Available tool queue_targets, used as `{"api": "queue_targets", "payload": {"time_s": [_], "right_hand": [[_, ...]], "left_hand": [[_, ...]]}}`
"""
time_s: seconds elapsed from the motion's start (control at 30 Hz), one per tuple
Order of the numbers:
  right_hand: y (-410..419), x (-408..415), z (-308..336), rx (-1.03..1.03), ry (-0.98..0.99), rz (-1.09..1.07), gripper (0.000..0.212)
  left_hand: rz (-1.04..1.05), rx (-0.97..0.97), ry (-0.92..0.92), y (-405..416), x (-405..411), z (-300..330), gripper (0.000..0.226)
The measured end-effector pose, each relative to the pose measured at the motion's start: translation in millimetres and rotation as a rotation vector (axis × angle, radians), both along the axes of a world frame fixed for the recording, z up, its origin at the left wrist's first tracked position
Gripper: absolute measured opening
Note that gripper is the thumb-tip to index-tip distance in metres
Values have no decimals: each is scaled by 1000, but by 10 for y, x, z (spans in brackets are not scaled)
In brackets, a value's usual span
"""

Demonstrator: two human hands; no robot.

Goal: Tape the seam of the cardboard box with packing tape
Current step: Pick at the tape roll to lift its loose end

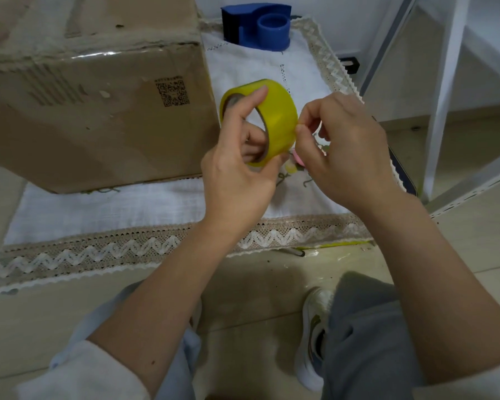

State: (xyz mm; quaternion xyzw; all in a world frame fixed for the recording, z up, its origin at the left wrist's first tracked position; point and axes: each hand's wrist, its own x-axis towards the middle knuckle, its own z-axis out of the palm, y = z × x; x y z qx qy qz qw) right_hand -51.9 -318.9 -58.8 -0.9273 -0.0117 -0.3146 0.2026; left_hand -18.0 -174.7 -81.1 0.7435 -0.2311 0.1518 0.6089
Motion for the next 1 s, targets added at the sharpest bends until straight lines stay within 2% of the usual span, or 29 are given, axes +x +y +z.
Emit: {"api": "queue_targets", "payload": {"time_s": [0.17,0.27,0.33,0.4,0.57,0.8,1.0], "right_hand": [[51,22,-24,31,38,44,15],[64,-3,-63,260,0,94,14],[89,-17,-80,369,-39,123,27],[106,-3,-114,330,-99,121,30],[122,40,-129,350,-209,67,11],[173,75,-153,132,-162,-15,16],[218,85,-161,6,-180,-11,11]], "left_hand": [[20,-56,84,-37,-4,3,80],[27,-111,157,-40,20,0,82],[39,-150,197,-39,39,-4,82],[39,-166,211,-47,36,-3,80],[24,-163,187,-60,19,-14,82],[58,-135,160,-84,16,-44,84],[71,-188,265,-100,58,-63,85]]}}
